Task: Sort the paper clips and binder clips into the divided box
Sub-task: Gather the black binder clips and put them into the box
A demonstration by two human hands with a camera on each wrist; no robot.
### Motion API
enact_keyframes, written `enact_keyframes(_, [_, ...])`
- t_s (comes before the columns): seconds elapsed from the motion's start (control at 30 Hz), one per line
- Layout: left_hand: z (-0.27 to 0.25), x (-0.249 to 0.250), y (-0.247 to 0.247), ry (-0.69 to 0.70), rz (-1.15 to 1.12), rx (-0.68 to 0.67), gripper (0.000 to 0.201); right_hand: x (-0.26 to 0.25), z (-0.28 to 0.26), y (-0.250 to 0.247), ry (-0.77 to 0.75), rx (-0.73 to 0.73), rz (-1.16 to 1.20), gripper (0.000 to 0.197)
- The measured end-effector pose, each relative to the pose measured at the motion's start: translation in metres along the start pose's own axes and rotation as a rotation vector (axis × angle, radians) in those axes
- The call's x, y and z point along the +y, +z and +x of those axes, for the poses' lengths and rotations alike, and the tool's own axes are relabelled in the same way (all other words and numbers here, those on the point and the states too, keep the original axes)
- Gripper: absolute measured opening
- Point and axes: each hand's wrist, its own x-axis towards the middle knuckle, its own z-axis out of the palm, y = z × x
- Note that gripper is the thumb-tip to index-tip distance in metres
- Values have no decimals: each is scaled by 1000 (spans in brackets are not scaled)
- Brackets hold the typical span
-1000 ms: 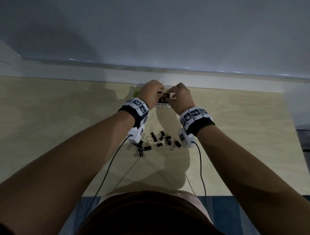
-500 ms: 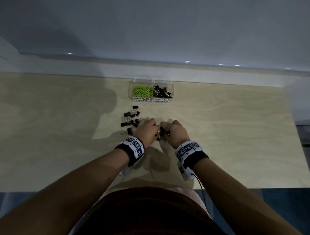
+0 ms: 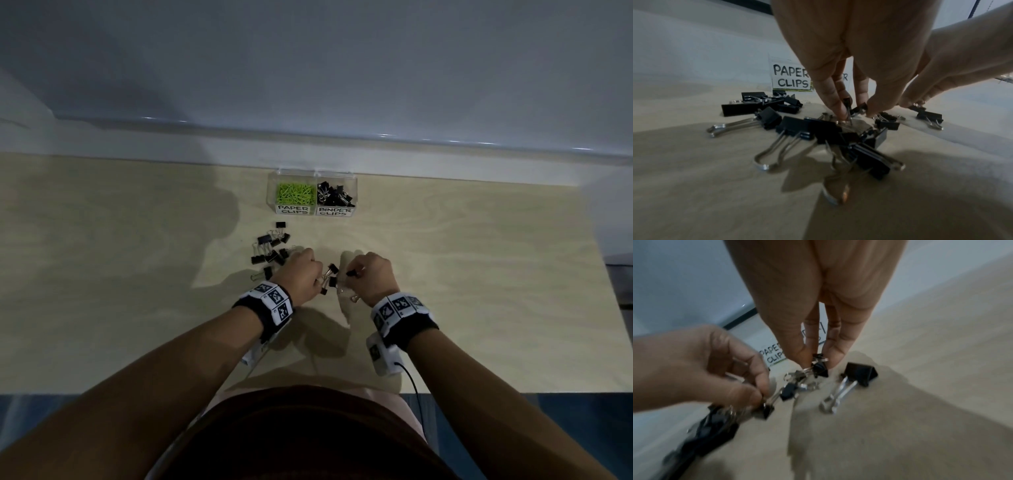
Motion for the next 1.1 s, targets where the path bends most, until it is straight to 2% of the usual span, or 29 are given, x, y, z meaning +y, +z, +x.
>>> enact_keyframes(0.17, [6, 1, -15, -5, -48, 0, 16, -15, 26, -33, 42, 94, 247, 11])
enact_keyframes(0.27, [15, 0, -34, -41, -163, 72, 13, -38, 54, -56, -11, 162, 313, 11])
enact_keyframes(0.33, [23, 3, -52, -57, -259, 124, 9, -55, 73, -69, -61, 231, 312, 10])
enact_keyframes(0.43, [43, 10, -88, -49, -354, 250, 7, -74, 95, -79, -67, 249, 314, 10])
enact_keyframes(0.53, [74, 15, -115, -51, -305, 399, 8, -72, 105, -77, -74, 214, 184, 21])
enact_keyframes(0.6, [92, 17, -122, -34, -259, 416, 9, -62, 99, -76, -88, 224, 107, 21])
enact_keyframes(0.67, [100, 19, -119, -9, -198, 375, 15, -46, 84, -72, -105, 229, 89, 19])
enact_keyframes(0.73, [91, 23, -107, 29, -163, 361, 17, -24, 62, -64, -148, 168, 17, 29])
enact_keyframes(0.8, [70, 26, -83, 69, -152, 317, 14, -4, 38, -56, -154, -12, -48, 32])
enact_keyframes(0.87, [42, 27, -52, 79, -151, 176, 11, 16, 15, -45, -158, -215, -128, 26])
enact_keyframes(0.9, [29, 26, -38, 72, -144, 102, 12, 24, 6, -39, -195, -268, -176, 23])
enact_keyframes(1.0, [5, 20, -2, 49, -67, -36, 21, 45, -10, -17, -293, -263, -176, 24])
enact_keyframes(1.1, [-2, 13, 12, 32, -97, -34, 20, 51, -17, -7, -309, -248, -183, 21])
